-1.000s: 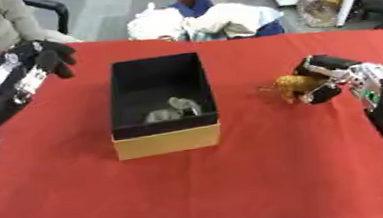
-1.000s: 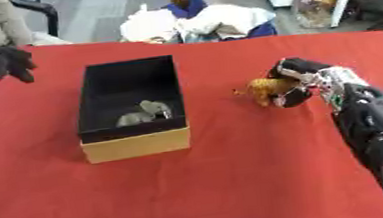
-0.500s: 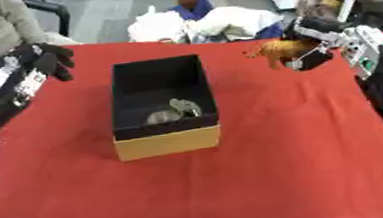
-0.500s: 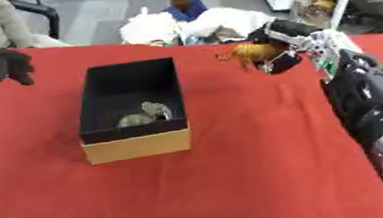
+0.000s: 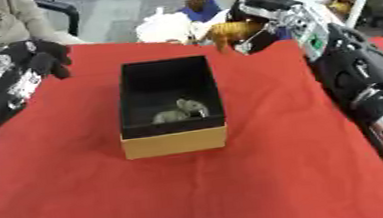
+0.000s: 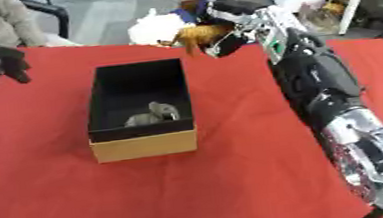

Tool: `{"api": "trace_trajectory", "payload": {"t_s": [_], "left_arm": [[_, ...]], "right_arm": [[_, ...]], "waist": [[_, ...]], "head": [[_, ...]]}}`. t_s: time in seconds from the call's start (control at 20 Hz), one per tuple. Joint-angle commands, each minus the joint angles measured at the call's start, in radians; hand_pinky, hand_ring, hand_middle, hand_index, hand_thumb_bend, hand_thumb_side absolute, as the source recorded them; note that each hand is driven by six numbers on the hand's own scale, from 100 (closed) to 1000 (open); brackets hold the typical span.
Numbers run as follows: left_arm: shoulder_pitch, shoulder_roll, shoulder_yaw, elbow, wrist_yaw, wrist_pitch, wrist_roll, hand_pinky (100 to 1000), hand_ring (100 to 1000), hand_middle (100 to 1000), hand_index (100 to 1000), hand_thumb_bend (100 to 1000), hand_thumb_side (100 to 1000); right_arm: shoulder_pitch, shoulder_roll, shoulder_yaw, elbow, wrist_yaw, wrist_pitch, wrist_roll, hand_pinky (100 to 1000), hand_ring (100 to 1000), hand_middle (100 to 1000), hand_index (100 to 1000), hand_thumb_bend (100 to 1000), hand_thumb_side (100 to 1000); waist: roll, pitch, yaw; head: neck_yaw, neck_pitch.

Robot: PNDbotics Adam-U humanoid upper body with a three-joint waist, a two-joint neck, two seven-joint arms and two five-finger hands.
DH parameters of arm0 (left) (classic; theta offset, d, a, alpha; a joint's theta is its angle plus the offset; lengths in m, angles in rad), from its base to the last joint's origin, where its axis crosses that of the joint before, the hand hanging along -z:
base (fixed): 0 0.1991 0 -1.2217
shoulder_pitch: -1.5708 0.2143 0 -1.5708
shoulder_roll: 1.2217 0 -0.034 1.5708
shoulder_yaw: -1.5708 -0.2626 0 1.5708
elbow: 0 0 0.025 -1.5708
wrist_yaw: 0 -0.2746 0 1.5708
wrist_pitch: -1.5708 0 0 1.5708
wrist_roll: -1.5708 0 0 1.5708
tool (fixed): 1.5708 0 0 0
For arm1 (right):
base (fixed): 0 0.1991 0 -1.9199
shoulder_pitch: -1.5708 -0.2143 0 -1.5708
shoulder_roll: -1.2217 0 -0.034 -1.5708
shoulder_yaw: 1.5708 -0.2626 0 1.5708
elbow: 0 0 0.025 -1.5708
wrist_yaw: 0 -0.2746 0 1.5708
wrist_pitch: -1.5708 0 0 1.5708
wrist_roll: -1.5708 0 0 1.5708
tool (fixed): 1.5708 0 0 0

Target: Pick up objects on the table and place them in the box.

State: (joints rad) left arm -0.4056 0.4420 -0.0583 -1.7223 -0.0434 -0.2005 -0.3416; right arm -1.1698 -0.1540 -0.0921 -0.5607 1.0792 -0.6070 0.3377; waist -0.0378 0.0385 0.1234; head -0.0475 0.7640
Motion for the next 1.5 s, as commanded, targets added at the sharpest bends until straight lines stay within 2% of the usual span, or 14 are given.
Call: {"api": "trace_trajectory", "payload": {"t_s": [0.05, 0.3, 0.45, 0.5, 0.65, 0.9, 0.95, 1.0, 1.05, 1.1, 1.15, 1.25, 1.5], "left_arm": [[-0.021, 0.002, 0.018, -0.034, 0.017, 0.003, -0.003, 596, 554, 588, 759, 185, 822], [-0.029, -0.016, 0.021, -0.048, 0.032, 0.011, -0.006, 595, 552, 586, 759, 190, 817], [-0.029, -0.023, 0.024, -0.052, 0.036, 0.014, -0.009, 595, 552, 586, 759, 193, 817], [-0.029, -0.024, 0.025, -0.052, 0.037, 0.015, -0.01, 595, 552, 586, 759, 193, 817], [-0.027, -0.027, 0.027, -0.053, 0.04, 0.017, -0.015, 596, 552, 586, 759, 195, 818], [-0.023, -0.029, 0.03, -0.05, 0.037, 0.019, -0.02, 594, 549, 583, 758, 199, 823], [-0.022, -0.03, 0.031, -0.05, 0.035, 0.02, -0.021, 596, 549, 583, 758, 200, 825], [-0.021, -0.03, 0.031, -0.049, 0.034, 0.02, -0.022, 596, 549, 583, 758, 200, 825], [-0.02, -0.029, 0.032, -0.049, 0.033, 0.02, -0.022, 596, 549, 583, 758, 200, 826], [-0.019, -0.029, 0.033, -0.049, 0.033, 0.02, -0.023, 596, 549, 583, 758, 200, 826], [-0.018, -0.029, 0.033, -0.048, 0.032, 0.02, -0.024, 597, 549, 583, 758, 201, 827], [-0.016, -0.029, 0.034, -0.047, 0.031, 0.02, -0.025, 597, 549, 583, 758, 202, 828], [-0.013, -0.029, 0.037, -0.045, 0.029, 0.019, -0.028, 599, 549, 584, 759, 202, 829]], "right_arm": [[-0.035, 0.038, -0.008, -0.025, 0.03, 0.006, 0.012, 647, 504, 405, 564, 100, 100], [-0.027, 0.115, -0.015, -0.016, 0.095, 0.029, 0.028, 654, 515, 420, 579, 100, 100], [-0.016, 0.149, -0.02, -0.007, 0.138, 0.047, 0.036, 664, 531, 444, 606, 100, 204], [-0.013, 0.157, -0.022, -0.003, 0.152, 0.052, 0.041, 664, 531, 444, 606, 100, 204], [-0.002, 0.173, -0.02, 0.016, 0.195, 0.062, 0.062, 683, 562, 484, 651, 100, 372], [0.009, 0.18, -0.015, 0.047, 0.244, 0.065, 0.101, 702, 594, 522, 684, 100, 527], [0.01, 0.18, -0.014, 0.051, 0.249, 0.064, 0.107, 713, 616, 542, 699, 100, 588], [0.011, 0.178, -0.014, 0.055, 0.251, 0.062, 0.111, 715, 621, 547, 703, 100, 610], [0.012, 0.177, -0.013, 0.058, 0.253, 0.06, 0.115, 728, 674, 593, 735, 120, 707], [0.011, 0.175, -0.012, 0.06, 0.254, 0.059, 0.118, 729, 681, 599, 740, 122, 716], [0.011, 0.173, -0.011, 0.063, 0.254, 0.056, 0.122, 753, 740, 709, 821, 187, 847], [0.008, 0.167, -0.005, 0.069, 0.259, 0.048, 0.136, 779, 796, 787, 876, 267, 896], [0.002, 0.157, 0.01, 0.073, 0.297, 0.03, 0.169, 829, 902, 904, 944, 466, 969]], "waist": [[0.01, -0.007, 0.009], [0.014, 0.002, 0.038], [0.014, 0.004, 0.05], [0.014, 0.005, 0.052], [0.011, 0.006, 0.057], [0.007, 0.007, 0.058], [0.007, 0.007, 0.058], [0.006, 0.007, 0.057], [0.006, 0.007, 0.056], [0.006, 0.007, 0.056], [0.005, 0.007, 0.054], [0.005, 0.006, 0.052], [0.004, 0.004, 0.047]], "head": [[-0.013, -0.011], [-0.034, -0.016], [-0.041, -0.017], [-0.043, -0.017], [-0.044, -0.018], [-0.041, -0.019], [-0.04, -0.019], [-0.04, -0.019], [-0.039, -0.018], [-0.038, -0.018], [-0.038, -0.018], [-0.036, -0.018], [-0.033, -0.018]]}}
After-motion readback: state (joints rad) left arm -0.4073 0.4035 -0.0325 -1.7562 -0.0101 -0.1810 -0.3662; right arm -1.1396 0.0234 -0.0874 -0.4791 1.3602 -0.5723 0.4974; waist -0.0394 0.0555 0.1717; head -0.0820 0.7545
